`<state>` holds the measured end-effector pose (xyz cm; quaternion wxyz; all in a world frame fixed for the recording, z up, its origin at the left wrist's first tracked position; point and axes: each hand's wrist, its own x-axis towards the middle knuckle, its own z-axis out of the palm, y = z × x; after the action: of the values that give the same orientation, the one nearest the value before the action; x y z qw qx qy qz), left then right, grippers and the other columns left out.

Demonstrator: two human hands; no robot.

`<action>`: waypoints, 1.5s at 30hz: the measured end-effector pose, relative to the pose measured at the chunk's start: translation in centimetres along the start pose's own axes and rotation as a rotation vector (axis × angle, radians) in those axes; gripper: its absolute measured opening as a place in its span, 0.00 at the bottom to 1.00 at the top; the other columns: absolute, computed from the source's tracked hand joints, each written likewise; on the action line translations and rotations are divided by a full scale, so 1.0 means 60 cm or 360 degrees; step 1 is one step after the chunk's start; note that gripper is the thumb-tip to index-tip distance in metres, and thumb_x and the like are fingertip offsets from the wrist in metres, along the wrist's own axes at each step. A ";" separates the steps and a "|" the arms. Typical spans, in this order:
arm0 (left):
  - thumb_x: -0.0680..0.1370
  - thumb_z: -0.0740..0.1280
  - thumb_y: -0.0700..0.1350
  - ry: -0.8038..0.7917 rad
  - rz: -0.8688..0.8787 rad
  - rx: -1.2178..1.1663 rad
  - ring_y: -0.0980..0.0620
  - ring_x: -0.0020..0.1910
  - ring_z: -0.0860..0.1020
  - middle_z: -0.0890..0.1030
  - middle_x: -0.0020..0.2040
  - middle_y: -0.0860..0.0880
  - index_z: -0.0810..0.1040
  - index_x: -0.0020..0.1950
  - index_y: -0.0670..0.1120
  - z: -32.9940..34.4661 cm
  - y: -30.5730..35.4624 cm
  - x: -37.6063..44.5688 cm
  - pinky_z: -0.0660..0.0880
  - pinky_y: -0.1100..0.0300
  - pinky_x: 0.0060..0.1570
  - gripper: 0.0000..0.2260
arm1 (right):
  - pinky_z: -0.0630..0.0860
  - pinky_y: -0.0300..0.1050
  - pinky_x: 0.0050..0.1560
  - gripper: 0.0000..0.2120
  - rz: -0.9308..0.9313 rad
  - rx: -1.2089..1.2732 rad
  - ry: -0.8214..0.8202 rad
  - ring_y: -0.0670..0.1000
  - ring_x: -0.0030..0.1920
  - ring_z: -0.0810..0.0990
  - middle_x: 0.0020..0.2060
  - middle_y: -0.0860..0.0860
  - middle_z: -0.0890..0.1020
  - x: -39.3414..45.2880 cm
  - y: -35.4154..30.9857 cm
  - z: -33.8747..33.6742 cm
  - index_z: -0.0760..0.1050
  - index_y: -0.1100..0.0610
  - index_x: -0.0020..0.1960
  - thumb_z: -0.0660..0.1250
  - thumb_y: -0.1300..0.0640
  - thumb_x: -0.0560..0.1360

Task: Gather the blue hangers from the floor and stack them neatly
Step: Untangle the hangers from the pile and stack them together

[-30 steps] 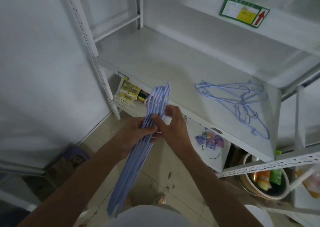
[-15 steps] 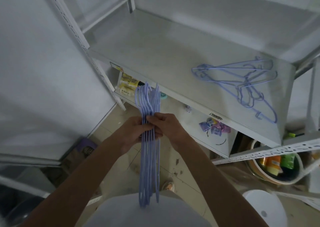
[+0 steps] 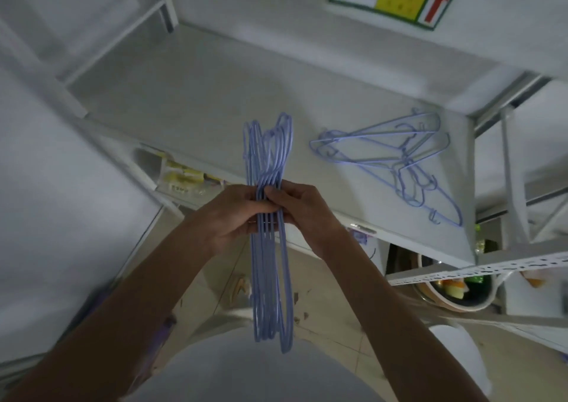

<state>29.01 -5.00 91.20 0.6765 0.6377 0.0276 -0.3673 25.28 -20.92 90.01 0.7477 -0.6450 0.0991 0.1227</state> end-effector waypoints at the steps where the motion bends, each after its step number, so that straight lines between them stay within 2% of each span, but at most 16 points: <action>1: 0.78 0.70 0.34 -0.0037 0.0015 0.0026 0.39 0.54 0.85 0.85 0.54 0.35 0.81 0.61 0.37 -0.008 0.009 0.013 0.81 0.46 0.57 0.12 | 0.83 0.56 0.57 0.12 -0.0024 -0.0044 0.0033 0.63 0.53 0.87 0.52 0.61 0.87 0.011 -0.008 0.000 0.83 0.62 0.60 0.69 0.57 0.81; 6: 0.76 0.72 0.35 -0.0161 0.0090 -0.0001 0.43 0.50 0.87 0.87 0.50 0.39 0.83 0.59 0.40 -0.031 0.013 0.076 0.82 0.60 0.44 0.11 | 0.85 0.52 0.46 0.11 -0.0064 -0.0071 0.0172 0.58 0.46 0.87 0.50 0.62 0.87 0.065 -0.031 -0.006 0.84 0.63 0.60 0.70 0.59 0.80; 9: 0.79 0.68 0.34 -0.0179 -0.0002 -0.0226 0.38 0.51 0.85 0.85 0.53 0.35 0.80 0.62 0.38 -0.026 -0.023 0.099 0.82 0.49 0.49 0.12 | 0.83 0.58 0.53 0.14 0.0166 0.0107 0.0080 0.61 0.55 0.86 0.55 0.61 0.86 0.083 -0.019 -0.005 0.82 0.61 0.63 0.69 0.56 0.81; 11: 0.78 0.69 0.33 -0.0216 0.0031 -0.0111 0.36 0.52 0.85 0.84 0.53 0.33 0.79 0.63 0.38 -0.029 -0.041 0.112 0.81 0.43 0.54 0.14 | 0.83 0.55 0.49 0.15 0.0385 0.0078 0.0023 0.59 0.50 0.86 0.53 0.61 0.86 0.092 -0.009 -0.007 0.82 0.61 0.64 0.70 0.55 0.80; 13: 0.78 0.69 0.35 -0.0343 0.0090 0.0047 0.35 0.53 0.84 0.84 0.53 0.33 0.81 0.61 0.39 -0.036 -0.042 0.124 0.81 0.42 0.56 0.12 | 0.84 0.47 0.37 0.12 0.0443 -0.0001 -0.0037 0.53 0.40 0.87 0.44 0.58 0.88 0.108 -0.003 -0.014 0.83 0.60 0.60 0.71 0.56 0.80; 14: 0.78 0.70 0.36 -0.0385 0.0113 0.0104 0.35 0.53 0.84 0.85 0.52 0.33 0.82 0.58 0.39 -0.038 -0.037 0.132 0.81 0.41 0.56 0.09 | 0.85 0.47 0.38 0.11 0.0405 0.0023 -0.0087 0.52 0.41 0.87 0.44 0.57 0.88 0.119 -0.002 -0.018 0.84 0.60 0.59 0.70 0.56 0.80; 16: 0.77 0.70 0.39 -0.0373 0.0104 0.0110 0.36 0.52 0.85 0.85 0.51 0.34 0.84 0.53 0.39 -0.040 -0.024 0.148 0.81 0.40 0.56 0.07 | 0.84 0.55 0.56 0.14 0.0354 0.0138 -0.0159 0.58 0.56 0.86 0.56 0.60 0.86 0.144 -0.007 -0.025 0.81 0.63 0.64 0.69 0.57 0.81; 18: 0.76 0.71 0.39 -0.0351 0.0044 -0.0018 0.36 0.52 0.85 0.86 0.50 0.36 0.84 0.54 0.39 -0.039 -0.007 0.163 0.83 0.41 0.52 0.09 | 0.80 0.54 0.65 0.17 0.0292 0.0221 -0.0192 0.60 0.63 0.83 0.61 0.62 0.84 0.173 -0.012 -0.035 0.79 0.66 0.66 0.68 0.57 0.82; 22: 0.78 0.69 0.38 -0.0515 -0.0004 -0.0119 0.37 0.54 0.84 0.85 0.54 0.37 0.78 0.65 0.37 -0.047 0.019 0.188 0.82 0.48 0.52 0.15 | 0.81 0.52 0.62 0.15 0.0243 0.0341 -0.0323 0.59 0.61 0.83 0.62 0.64 0.82 0.237 -0.025 -0.056 0.77 0.66 0.66 0.64 0.61 0.83; 28: 0.78 0.69 0.34 -0.0376 0.0233 -0.0123 0.37 0.54 0.85 0.85 0.55 0.36 0.75 0.67 0.35 -0.062 0.095 0.255 0.82 0.44 0.54 0.18 | 0.81 0.51 0.61 0.16 0.0109 0.0195 -0.0499 0.61 0.63 0.83 0.61 0.61 0.84 0.350 -0.080 -0.075 0.78 0.65 0.66 0.66 0.57 0.83; 31: 0.79 0.68 0.37 -0.0319 0.0192 -0.0307 0.41 0.52 0.84 0.85 0.55 0.38 0.76 0.67 0.38 -0.057 0.117 0.297 0.81 0.48 0.50 0.16 | 0.81 0.49 0.60 0.16 0.0112 0.0245 -0.0559 0.59 0.63 0.82 0.62 0.61 0.83 0.402 -0.095 -0.081 0.77 0.65 0.67 0.64 0.57 0.83; 34: 0.81 0.66 0.39 -0.0390 0.0113 -0.0441 0.42 0.57 0.80 0.81 0.59 0.37 0.73 0.71 0.39 -0.053 0.098 0.332 0.78 0.45 0.56 0.18 | 0.80 0.46 0.61 0.15 0.0196 0.0362 -0.0573 0.55 0.63 0.83 0.63 0.58 0.83 0.434 -0.078 -0.090 0.77 0.63 0.66 0.60 0.57 0.85; 39: 0.80 0.67 0.39 -0.0529 0.0197 -0.0175 0.43 0.54 0.85 0.86 0.55 0.40 0.84 0.58 0.48 -0.068 0.086 0.371 0.82 0.49 0.51 0.10 | 0.81 0.48 0.60 0.16 0.0194 0.0350 -0.0536 0.58 0.65 0.82 0.63 0.59 0.83 0.433 -0.063 -0.112 0.78 0.61 0.67 0.62 0.55 0.84; 42: 0.81 0.67 0.37 -0.0558 0.0206 -0.0116 0.44 0.51 0.86 0.87 0.51 0.41 0.83 0.58 0.44 -0.072 0.098 0.382 0.82 0.50 0.50 0.09 | 0.84 0.45 0.50 0.19 0.0313 0.0229 -0.0429 0.54 0.57 0.86 0.62 0.60 0.84 0.418 -0.070 -0.118 0.74 0.64 0.71 0.60 0.54 0.85; 43: 0.80 0.66 0.36 -0.0542 0.0200 -0.0133 0.46 0.49 0.86 0.88 0.49 0.42 0.82 0.58 0.41 -0.070 0.101 0.384 0.83 0.50 0.49 0.08 | 0.84 0.43 0.43 0.20 0.0335 0.0214 -0.0413 0.52 0.50 0.87 0.56 0.58 0.86 0.411 -0.072 -0.120 0.73 0.64 0.71 0.59 0.53 0.85; 45: 0.80 0.66 0.35 -0.0491 0.0192 -0.0186 0.46 0.46 0.87 0.88 0.45 0.42 0.82 0.55 0.38 -0.065 0.104 0.389 0.83 0.50 0.46 0.07 | 0.75 0.38 0.25 0.19 0.0314 0.0194 -0.0370 0.47 0.29 0.82 0.33 0.52 0.84 0.397 -0.069 -0.128 0.75 0.62 0.68 0.59 0.50 0.85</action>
<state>50.99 -12.86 83.94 0.7294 0.5339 -0.0936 -0.4173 49.30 -27.77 85.47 0.7762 -0.5670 0.0821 0.2632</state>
